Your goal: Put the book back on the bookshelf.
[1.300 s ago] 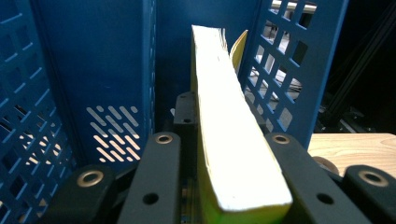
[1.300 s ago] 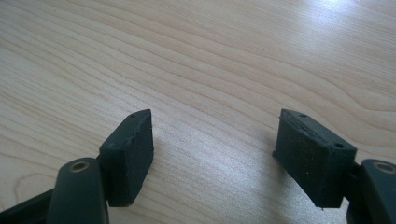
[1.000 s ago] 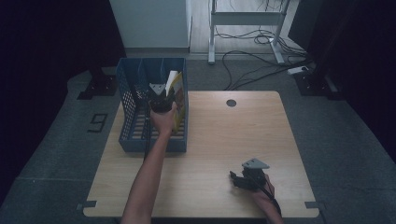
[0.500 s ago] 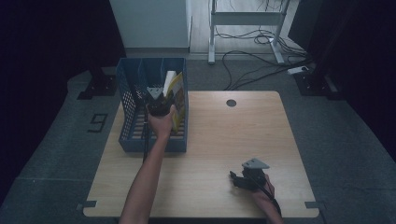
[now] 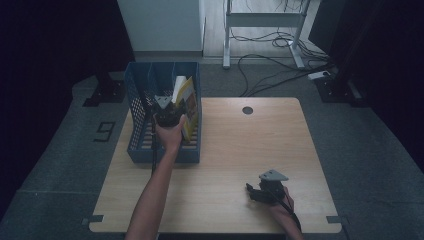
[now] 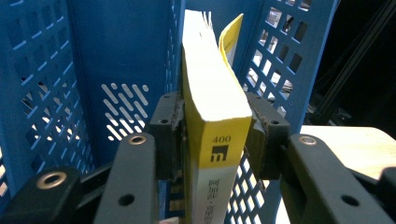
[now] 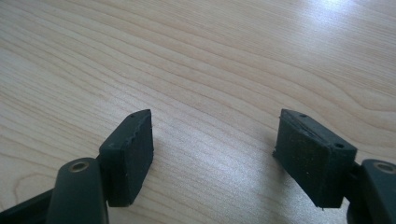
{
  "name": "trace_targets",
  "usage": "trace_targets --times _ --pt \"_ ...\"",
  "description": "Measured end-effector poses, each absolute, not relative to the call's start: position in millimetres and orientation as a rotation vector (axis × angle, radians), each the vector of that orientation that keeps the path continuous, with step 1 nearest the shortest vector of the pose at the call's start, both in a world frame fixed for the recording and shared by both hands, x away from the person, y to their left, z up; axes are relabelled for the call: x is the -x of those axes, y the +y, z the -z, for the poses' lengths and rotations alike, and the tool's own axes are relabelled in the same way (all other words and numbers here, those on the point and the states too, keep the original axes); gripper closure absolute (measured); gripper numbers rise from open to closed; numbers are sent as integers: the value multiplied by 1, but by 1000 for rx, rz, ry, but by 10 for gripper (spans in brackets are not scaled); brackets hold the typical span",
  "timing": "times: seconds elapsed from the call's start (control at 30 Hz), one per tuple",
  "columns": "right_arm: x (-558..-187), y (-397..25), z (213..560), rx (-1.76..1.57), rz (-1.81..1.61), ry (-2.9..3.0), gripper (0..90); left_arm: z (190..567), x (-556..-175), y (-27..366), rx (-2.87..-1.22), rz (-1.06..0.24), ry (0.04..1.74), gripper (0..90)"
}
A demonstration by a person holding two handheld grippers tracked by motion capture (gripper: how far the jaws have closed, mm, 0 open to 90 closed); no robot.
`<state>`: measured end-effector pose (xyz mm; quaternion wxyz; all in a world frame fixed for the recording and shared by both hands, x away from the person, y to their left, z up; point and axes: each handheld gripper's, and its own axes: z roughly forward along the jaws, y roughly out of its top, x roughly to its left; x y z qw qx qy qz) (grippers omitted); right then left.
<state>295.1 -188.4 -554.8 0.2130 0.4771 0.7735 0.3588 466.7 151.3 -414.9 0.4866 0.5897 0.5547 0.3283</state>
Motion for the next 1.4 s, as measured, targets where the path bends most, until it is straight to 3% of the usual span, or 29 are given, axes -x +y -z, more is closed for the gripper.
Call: trace_targets --times 0.53,1.4 --pt "-295 -188 555 -1322 -994 2148 266 407 -454 158 -1476 -733 1325 476" --pt "-295 -188 555 -1324 -993 2147 265 413 -430 173 -1523 -644 1291 428"
